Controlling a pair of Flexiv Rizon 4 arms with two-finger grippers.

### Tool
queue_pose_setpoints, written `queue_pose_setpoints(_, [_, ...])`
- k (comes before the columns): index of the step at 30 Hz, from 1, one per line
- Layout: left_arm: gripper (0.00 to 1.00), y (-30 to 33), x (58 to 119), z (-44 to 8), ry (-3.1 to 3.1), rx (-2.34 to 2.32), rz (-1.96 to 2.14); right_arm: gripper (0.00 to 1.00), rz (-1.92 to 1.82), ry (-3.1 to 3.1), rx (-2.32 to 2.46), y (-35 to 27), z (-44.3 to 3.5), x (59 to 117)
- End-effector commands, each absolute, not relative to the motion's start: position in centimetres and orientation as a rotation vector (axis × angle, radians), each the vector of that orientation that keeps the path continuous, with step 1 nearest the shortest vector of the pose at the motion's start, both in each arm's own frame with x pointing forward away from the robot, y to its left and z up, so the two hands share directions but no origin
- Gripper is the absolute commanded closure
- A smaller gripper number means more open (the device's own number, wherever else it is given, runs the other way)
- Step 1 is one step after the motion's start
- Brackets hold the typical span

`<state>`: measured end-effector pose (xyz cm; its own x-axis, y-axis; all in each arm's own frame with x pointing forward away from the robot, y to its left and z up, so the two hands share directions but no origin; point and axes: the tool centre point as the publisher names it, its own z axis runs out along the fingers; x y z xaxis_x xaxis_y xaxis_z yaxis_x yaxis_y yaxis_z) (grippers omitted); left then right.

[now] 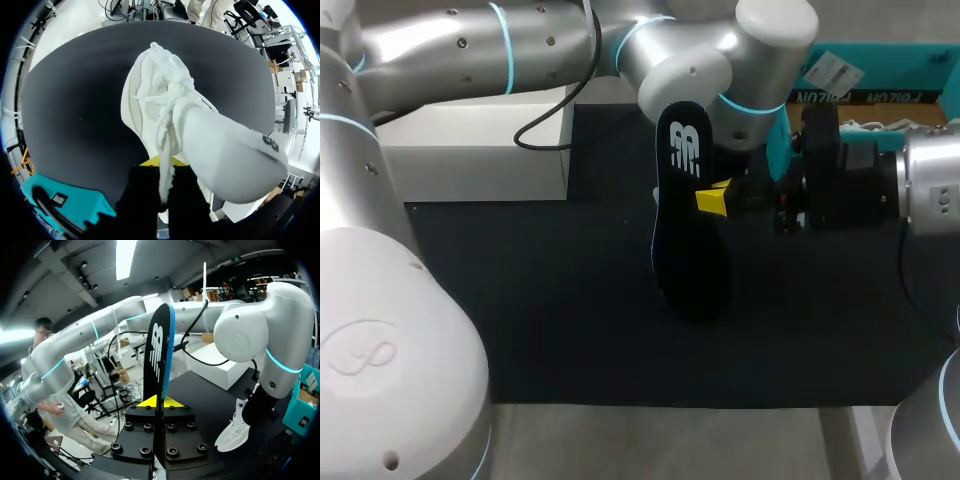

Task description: Take the shoe out of the shoebox, open the shoe tongue, remove and reinsert the insole, then place the shoe into the shoebox

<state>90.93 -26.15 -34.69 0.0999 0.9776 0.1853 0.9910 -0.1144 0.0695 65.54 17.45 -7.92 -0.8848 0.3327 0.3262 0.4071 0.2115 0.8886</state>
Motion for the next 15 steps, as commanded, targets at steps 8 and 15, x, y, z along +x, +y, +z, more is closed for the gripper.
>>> queue_pose_setpoints(8, [1.0,-26.6,91.3,-36.9,-1.994,-2.233,-0.246,1.0,-1.792,-2.394,-0.737,17.6,-8.0,65.4])
queue_pose_setpoints(15, [0.0,-26.3,91.4,-36.8,-2.016,-2.244,-0.149,1.0,-1.792,-2.394,-0.737,17.6,-8.0,65.4])
